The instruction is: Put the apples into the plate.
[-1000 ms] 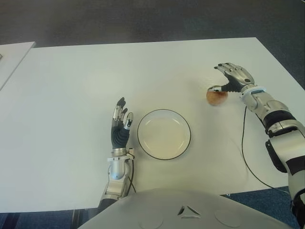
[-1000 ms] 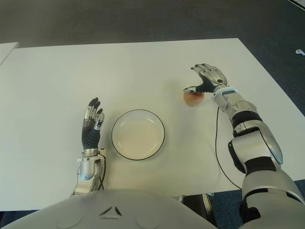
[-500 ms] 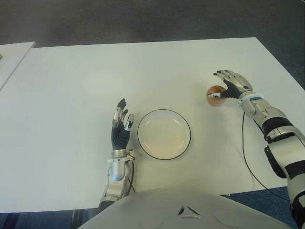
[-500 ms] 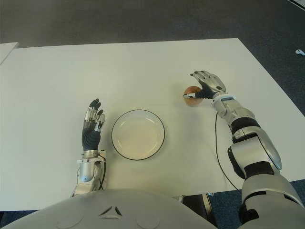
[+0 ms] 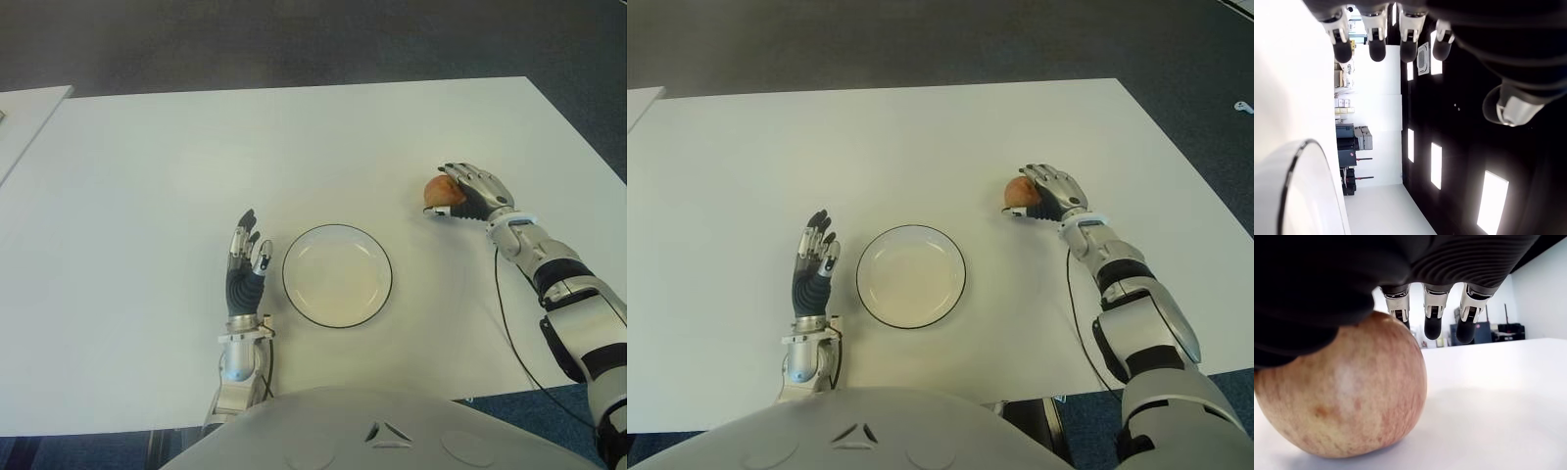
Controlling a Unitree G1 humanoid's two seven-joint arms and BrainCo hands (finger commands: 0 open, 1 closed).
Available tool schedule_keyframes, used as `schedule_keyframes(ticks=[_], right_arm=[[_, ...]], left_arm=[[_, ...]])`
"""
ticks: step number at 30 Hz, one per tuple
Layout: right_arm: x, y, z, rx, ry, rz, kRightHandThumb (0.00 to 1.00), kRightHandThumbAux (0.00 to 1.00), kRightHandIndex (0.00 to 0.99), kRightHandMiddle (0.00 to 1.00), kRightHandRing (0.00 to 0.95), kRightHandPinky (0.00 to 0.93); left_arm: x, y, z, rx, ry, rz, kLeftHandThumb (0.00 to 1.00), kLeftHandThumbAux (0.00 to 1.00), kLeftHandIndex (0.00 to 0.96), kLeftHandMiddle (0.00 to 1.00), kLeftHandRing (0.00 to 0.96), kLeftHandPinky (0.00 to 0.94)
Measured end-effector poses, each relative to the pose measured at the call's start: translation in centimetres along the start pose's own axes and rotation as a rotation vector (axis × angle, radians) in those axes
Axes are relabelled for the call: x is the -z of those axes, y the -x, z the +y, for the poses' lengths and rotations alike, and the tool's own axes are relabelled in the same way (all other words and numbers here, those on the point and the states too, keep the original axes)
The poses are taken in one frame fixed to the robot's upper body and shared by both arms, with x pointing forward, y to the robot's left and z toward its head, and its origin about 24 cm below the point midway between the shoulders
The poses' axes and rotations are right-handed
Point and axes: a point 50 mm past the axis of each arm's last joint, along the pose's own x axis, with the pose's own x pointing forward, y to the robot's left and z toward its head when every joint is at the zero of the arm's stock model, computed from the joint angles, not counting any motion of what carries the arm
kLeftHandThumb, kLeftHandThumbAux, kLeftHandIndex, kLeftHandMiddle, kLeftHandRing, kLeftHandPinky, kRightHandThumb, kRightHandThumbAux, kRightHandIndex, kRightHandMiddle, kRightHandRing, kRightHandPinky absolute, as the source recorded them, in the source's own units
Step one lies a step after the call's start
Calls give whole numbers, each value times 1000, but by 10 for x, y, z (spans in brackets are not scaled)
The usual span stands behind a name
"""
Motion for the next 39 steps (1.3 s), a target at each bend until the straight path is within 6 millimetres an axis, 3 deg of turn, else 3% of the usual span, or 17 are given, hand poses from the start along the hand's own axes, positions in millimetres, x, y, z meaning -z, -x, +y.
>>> schedule_keyframes(ticks=[18, 31, 39], right_arm=[[-3, 3, 5, 26, -29, 0, 252, 300, 0, 0, 0, 20], [-3, 4, 6, 31, -30, 4, 243, 342, 0, 0, 0, 13], [-4, 4, 7, 37, -32, 6, 247, 363, 0, 0, 0, 20]], left_arm=[[-1, 7, 5, -5, -8, 2, 6, 431, 0, 0, 0, 0], [-2, 40, 16, -8, -47, 42, 0, 421, 0, 0, 0, 0], [-3, 44, 22, -17, -64, 39, 0, 430, 0, 0, 0, 0]])
